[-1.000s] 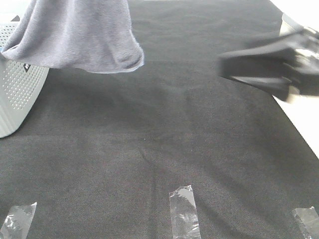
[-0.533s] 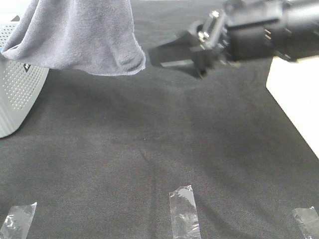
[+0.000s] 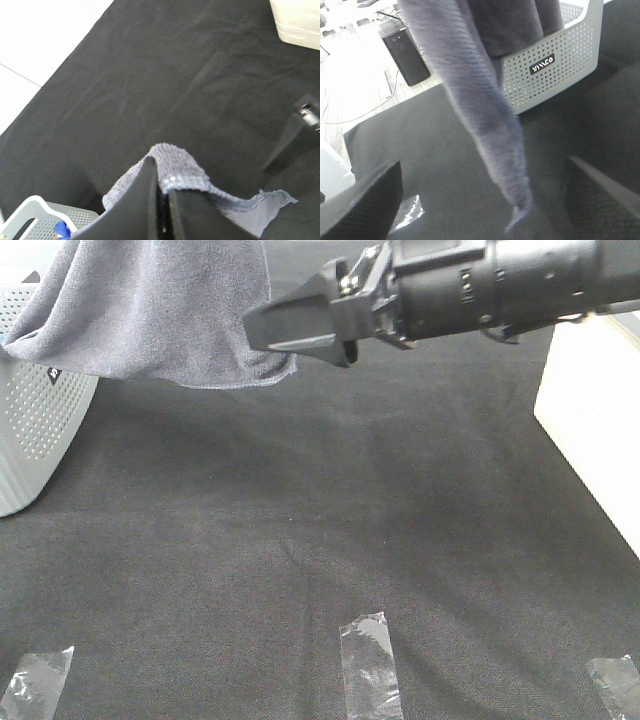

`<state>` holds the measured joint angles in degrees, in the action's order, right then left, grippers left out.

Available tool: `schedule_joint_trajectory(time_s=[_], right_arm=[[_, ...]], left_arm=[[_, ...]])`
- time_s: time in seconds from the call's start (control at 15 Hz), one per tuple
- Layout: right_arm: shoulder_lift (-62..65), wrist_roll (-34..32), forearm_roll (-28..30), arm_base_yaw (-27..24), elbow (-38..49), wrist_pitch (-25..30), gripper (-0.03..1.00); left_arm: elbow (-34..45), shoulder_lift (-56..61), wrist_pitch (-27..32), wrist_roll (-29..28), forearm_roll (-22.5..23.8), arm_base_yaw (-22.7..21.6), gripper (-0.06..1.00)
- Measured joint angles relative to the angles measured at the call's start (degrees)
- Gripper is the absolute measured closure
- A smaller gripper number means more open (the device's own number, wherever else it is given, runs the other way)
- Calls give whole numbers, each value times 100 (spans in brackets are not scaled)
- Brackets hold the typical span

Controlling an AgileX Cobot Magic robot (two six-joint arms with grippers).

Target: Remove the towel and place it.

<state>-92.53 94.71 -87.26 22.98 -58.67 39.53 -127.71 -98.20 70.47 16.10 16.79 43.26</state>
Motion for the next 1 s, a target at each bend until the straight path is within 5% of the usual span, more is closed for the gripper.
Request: schedule_joint_trajectory(time_s=[0.53, 1.0], right_arm=[[-498, 0, -11, 0, -321, 321, 13], [-498, 126, -6, 0, -321, 435, 29]], left_arm=[[0, 0, 0, -17, -229, 0, 94], [0, 0, -115, -321, -355, 0, 94]])
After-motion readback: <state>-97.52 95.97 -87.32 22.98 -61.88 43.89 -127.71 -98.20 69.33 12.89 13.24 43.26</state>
